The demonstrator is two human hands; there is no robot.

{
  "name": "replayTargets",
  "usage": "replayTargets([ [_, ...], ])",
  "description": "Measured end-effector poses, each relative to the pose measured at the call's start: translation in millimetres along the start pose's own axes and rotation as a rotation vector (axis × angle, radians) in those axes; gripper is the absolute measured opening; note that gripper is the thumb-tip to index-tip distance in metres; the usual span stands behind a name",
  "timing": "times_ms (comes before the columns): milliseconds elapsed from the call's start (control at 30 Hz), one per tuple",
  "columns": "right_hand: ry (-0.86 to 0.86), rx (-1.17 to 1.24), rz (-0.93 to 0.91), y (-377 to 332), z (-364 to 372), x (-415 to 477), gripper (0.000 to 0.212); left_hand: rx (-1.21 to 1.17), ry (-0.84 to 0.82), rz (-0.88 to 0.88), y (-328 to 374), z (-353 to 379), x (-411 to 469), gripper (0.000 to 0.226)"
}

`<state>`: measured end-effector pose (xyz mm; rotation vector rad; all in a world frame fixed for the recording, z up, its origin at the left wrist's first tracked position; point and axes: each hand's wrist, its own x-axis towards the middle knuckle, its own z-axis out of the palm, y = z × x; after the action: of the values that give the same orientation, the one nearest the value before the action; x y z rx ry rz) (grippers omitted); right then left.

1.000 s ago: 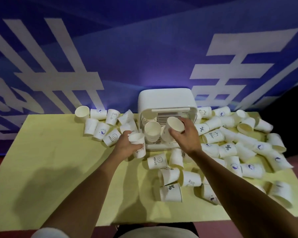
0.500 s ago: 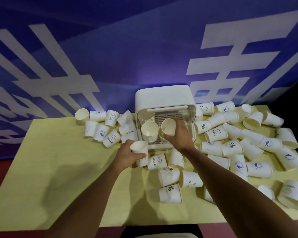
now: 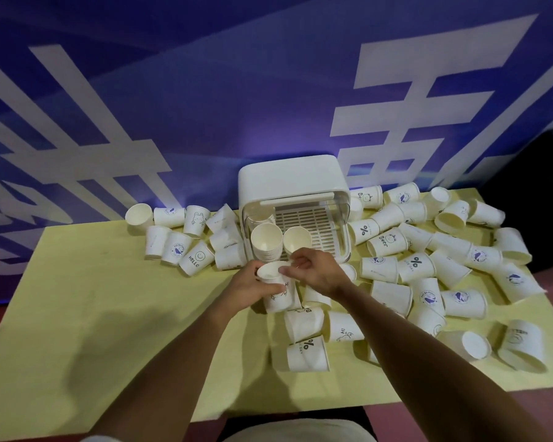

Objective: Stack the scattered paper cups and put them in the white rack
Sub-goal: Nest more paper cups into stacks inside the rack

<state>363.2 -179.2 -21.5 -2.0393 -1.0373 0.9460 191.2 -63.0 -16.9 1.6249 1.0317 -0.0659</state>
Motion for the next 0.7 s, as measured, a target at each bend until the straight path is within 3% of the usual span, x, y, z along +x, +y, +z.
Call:
replayTargets([
  [200,-0.029,0.048,0.002,2.2,-2.9,-1.1,0.070,-0.018,-0.042,0.080,12.0,10.6,7.8,0.068],
  [367,0.019,0.132,0.036,3.0,-6.4,-4.0,0.063,0.002,-0.067,0.112,17.5,11.0,13.5,0.076],
  [533,0.237,0.245,0.066,4.4,-14.6,-4.8,0.064,0.011,-0.090,0.076,16.0,8.1,16.0,0.082],
  [700,0.499,0.337,0.052,-7.8,-28.3,2.2,0.056,0.044,-0.092,0.013,3.0,-0.7,13.2,0.061],
])
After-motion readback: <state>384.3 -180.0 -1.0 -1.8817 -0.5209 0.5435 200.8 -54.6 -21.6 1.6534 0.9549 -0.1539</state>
